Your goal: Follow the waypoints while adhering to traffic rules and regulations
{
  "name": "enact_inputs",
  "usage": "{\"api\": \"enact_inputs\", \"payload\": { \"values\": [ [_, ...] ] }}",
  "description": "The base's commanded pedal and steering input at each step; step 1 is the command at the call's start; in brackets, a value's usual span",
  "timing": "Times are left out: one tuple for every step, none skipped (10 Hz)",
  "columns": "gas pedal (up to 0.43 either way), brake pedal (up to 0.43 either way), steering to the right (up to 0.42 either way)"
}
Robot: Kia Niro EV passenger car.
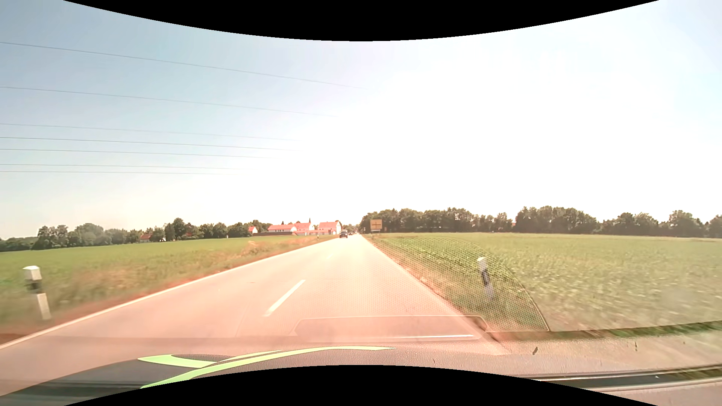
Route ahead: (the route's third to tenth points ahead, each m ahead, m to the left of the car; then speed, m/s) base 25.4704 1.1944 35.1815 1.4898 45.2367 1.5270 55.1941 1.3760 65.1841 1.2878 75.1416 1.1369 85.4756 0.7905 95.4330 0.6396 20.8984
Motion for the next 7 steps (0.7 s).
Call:
{"api": "enact_inputs", "payload": {
  "values": [
    [0.0, 0.055, -0.002],
    [0.0, 0.061, -0.002],
    [0.0, 0.061, -0.002],
    [0.0, 0.073, -0.003],
    [0.0, 0.085, -0.002],
    [0.0, 0.104, -0.003],
    [0.0, 0.11, -0.003]
  ]
}}
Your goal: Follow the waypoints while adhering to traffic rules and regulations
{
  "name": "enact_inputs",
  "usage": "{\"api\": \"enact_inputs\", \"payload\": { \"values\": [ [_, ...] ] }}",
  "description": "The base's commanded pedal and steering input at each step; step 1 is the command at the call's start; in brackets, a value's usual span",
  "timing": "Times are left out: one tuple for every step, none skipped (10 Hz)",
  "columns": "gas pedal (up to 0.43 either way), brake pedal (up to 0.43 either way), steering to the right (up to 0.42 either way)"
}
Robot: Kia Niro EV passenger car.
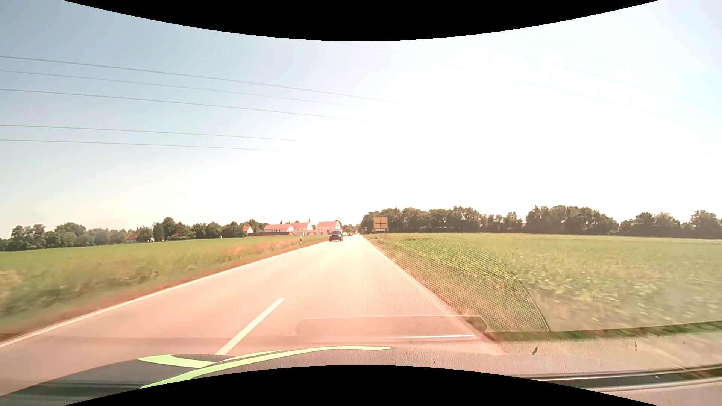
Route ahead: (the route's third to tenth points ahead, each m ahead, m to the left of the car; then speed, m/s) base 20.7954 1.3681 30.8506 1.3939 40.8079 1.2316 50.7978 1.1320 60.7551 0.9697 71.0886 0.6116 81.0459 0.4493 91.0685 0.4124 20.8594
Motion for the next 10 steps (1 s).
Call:
{"api": "enact_inputs", "payload": {
  "values": [
    [0.0, 0.116, -0.003],
    [0.0, 0.116, -0.003],
    [0.0, 0.122, -0.002],
    [0.0, 0.128, -0.002],
    [0.0, 0.128, -0.003],
    [0.0, 0.128, -0.003],
    [0.0, 0.128, -0.004],
    [0.0, 0.122, -0.004],
    [0.0, 0.116, -0.004],
    [0.0, 0.104, -0.004]
  ]
}}
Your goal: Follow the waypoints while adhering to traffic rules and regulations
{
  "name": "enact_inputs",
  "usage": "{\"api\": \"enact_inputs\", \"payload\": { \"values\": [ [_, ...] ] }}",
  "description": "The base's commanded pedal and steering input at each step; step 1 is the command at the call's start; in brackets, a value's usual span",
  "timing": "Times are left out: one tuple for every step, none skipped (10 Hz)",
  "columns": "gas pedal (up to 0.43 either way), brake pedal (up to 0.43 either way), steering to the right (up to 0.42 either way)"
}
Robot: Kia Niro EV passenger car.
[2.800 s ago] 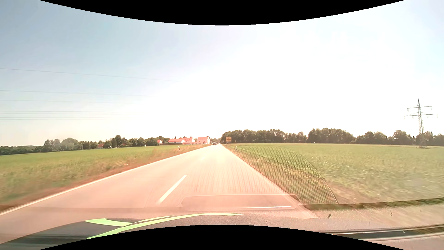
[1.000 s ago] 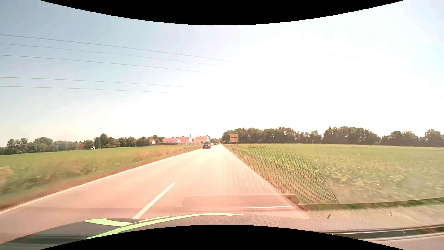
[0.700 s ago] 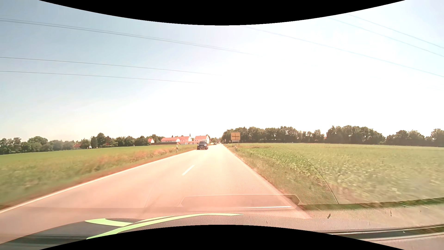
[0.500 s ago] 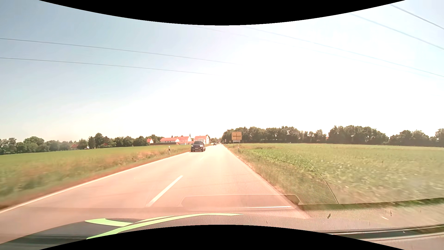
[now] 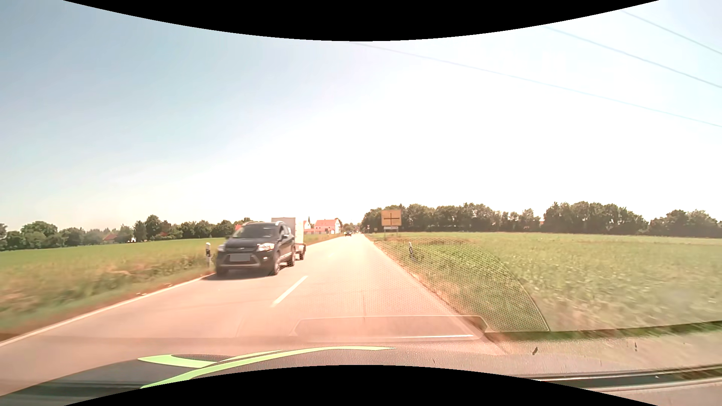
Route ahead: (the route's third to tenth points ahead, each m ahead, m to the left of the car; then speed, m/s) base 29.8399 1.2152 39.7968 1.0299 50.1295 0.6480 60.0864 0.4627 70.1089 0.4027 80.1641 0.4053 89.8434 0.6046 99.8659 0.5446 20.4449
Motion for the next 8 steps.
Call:
{"api": "enact_inputs", "payload": {
  "values": [
    [0.0, 0.085, -0.004],
    [0.0, 0.049, -0.004],
    [0.0, 0.03, -0.004],
    [0.0, 0.0, -0.003],
    [0.0, 0.0, -0.002],
    [0.0, 0.0, -0.001],
    [0.0, 0.0, 0.0],
    [0.0, 0.0, 0.0]
  ]
}}
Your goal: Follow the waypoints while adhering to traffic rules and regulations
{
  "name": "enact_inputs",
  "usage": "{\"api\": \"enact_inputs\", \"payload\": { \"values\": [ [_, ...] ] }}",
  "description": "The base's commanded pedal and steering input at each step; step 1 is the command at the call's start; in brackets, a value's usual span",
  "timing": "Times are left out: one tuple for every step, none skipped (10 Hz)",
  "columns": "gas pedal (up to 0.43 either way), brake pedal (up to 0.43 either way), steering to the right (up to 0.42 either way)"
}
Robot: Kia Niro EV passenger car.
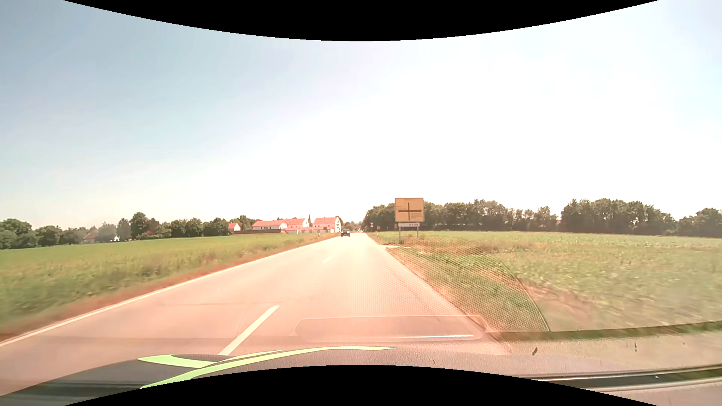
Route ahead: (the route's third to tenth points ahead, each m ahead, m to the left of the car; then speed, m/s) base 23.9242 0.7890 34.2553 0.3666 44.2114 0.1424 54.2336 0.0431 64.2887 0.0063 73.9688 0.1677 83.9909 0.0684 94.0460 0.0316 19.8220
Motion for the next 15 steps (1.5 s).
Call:
{"api": "enact_inputs", "payload": {
  "values": [
    [0.0, 0.0, 0.0],
    [0.0, 0.0, 0.0],
    [0.0, 0.0, 0.001],
    [0.0, 0.0, 0.002],
    [0.0, 0.0, 0.002],
    [0.0, 0.0, 0.002],
    [0.0, 0.0, 0.002],
    [0.0, 0.0, 0.002],
    [0.0, 0.0, 0.001],
    [0.0, 0.0, 0.001],
    [0.0, 0.0, 0.0],
    [0.0, 0.0, 0.0],
    [0.0, 0.0, 0.0],
    [0.0, 0.0, 0.0],
    [0.0, 0.0, 0.0]
  ]
}}
